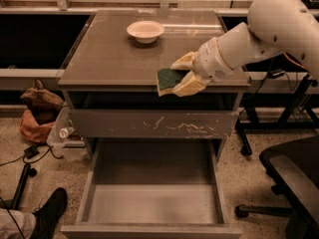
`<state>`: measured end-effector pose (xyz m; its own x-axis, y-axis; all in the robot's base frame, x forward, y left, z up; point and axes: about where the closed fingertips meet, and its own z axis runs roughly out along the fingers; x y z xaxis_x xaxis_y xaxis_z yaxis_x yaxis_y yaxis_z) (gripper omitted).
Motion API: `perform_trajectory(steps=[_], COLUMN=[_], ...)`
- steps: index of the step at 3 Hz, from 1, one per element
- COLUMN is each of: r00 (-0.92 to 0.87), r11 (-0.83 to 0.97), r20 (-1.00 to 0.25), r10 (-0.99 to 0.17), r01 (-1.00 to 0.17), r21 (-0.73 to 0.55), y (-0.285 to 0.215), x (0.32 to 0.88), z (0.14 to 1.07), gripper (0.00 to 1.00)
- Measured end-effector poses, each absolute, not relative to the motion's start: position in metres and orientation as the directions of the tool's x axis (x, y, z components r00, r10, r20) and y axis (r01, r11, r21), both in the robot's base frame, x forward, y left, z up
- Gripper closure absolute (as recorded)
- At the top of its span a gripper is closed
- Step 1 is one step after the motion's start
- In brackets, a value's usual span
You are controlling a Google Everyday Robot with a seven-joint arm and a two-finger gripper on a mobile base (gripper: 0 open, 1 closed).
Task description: Place sponge into middle drawer
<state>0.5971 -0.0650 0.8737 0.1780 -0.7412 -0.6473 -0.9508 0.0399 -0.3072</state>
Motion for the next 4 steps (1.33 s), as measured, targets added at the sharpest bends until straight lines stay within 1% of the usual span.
perform_trajectory(steps=[1,2,3,4], r00=[0.178,0.16,0.155,0.173], r11=[0.04,0.048,0.053,-0.004], r20=[-0.647,-0.668,-0.715,-0.746], r10=[-0.741,-0.727,-0.682,-0.643], r01=[-0.951,-0.958,-0.965,-0.975], r21=[-0.307,-0.283,-0.259,-0.222], y=[-0.065,-0.056,-0.037,-0.012], x=[0.597,0.581,0.552,0.535], z=[0.874,0.854,0.811,0.752], gripper=[1.0,1.0,1.0,1.0])
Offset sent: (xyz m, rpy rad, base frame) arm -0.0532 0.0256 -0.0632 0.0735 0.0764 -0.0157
